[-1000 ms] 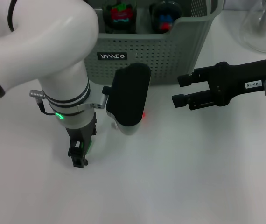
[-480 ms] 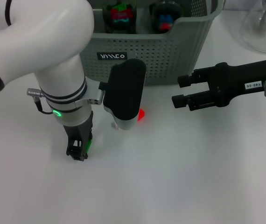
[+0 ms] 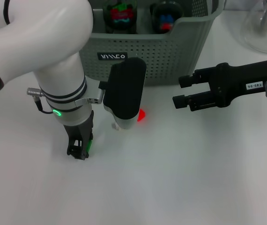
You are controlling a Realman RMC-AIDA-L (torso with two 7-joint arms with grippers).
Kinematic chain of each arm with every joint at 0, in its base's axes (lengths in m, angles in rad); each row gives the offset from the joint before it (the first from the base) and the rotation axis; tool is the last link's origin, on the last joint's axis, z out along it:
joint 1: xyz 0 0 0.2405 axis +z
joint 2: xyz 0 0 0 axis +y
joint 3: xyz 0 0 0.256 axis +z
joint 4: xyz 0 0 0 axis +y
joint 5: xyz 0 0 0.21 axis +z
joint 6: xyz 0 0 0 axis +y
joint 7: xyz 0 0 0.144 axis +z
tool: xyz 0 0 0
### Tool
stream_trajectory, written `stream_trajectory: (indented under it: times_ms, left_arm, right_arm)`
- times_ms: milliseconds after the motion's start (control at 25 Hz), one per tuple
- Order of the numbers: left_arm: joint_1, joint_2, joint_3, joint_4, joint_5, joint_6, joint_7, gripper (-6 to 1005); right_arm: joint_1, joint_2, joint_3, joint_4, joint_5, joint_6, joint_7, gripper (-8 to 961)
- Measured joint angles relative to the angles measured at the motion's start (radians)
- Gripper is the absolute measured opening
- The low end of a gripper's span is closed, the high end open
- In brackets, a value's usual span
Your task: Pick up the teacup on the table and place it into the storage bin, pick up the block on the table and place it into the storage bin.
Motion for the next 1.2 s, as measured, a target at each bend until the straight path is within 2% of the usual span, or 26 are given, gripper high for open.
stream_trajectory:
  times_ms: [200, 320, 400, 520, 560, 640, 680, 720, 800, 840, 920, 1000, 1080, 1200]
  left_arm:
    - [0.006, 0.0, -0.01, 0.022, 0.002, 0.009, -0.018, 407]
    - [0.026, -0.002, -0.074, 0.083, -0.026, 0.047, -0.041, 407]
    - [0.052, -0.004, -0.178, 0.149, -0.098, 0.091, -0.047, 407]
    - [0.102, -0.001, -0.419, 0.224, -0.302, 0.171, -0.05, 407]
    - [0.117, 0.002, -0.53, 0.234, -0.381, 0.193, -0.049, 406]
    - [0.13, 0.005, -0.688, 0.233, -0.494, 0.229, -0.049, 406]
    - [0.129, 0.007, -0.845, 0.23, -0.592, 0.263, -0.058, 406]
    - [0.129, 0.007, -0.845, 0.23, -0.592, 0.263, -0.058, 406]
    - [0.111, 0.008, -0.969, 0.242, -0.682, 0.276, -0.08, 406]
    - [0.103, 0.009, -0.997, 0.248, -0.711, 0.272, -0.089, 406]
    - [0.073, 0.01, -1.019, 0.267, -0.763, 0.218, -0.115, 406]
    - [0.029, 0.009, -0.98, 0.277, -0.761, 0.092, -0.16, 406]
    - [-0.023, 0.013, -0.893, 0.264, -0.68, -0.069, -0.246, 406]
    - [-0.125, 0.034, -0.751, 0.187, -0.444, -0.278, -0.421, 407]
  right_arm:
    - [0.0, 0.0, 0.0, 0.0, 0.0, 0.0, 0.0, 780]
    - [-0.002, 0.0, 0.0, 0.0, 0.0, -0.003, 0.0, 780]
    - [-0.006, -0.002, 0.001, -0.003, 0.0, -0.006, 0.0, 780]
    - [-0.015, -0.008, 0.006, -0.006, 0.0, -0.009, 0.0, 780]
    - [-0.017, -0.01, 0.009, -0.007, 0.0, -0.01, 0.0, 780]
    - [-0.023, -0.017, 0.012, -0.008, 0.0, -0.012, 0.0, 780]
    - [-0.025, -0.02, 0.012, -0.008, 0.0, -0.013, 0.0, 780]
    - [-0.027, -0.024, 0.013, -0.009, 0.0, -0.014, 0.0, 780]
    - [-0.029, -0.027, 0.013, -0.009, 0.0, -0.015, 0.0, 780]
    - [-0.03, -0.028, 0.013, -0.009, 0.0, -0.015, -0.001, 780]
    - [-0.031, -0.029, 0.013, -0.009, 0.0, -0.016, -0.004, 780]
    - [-0.029, -0.029, 0.012, -0.01, 0.0, -0.016, -0.007, 780]
    - [-0.026, -0.03, 0.01, -0.01, -0.002, -0.015, -0.008, 780]
    - [-0.023, -0.03, 0.007, -0.01, -0.004, -0.016, -0.009, 780]
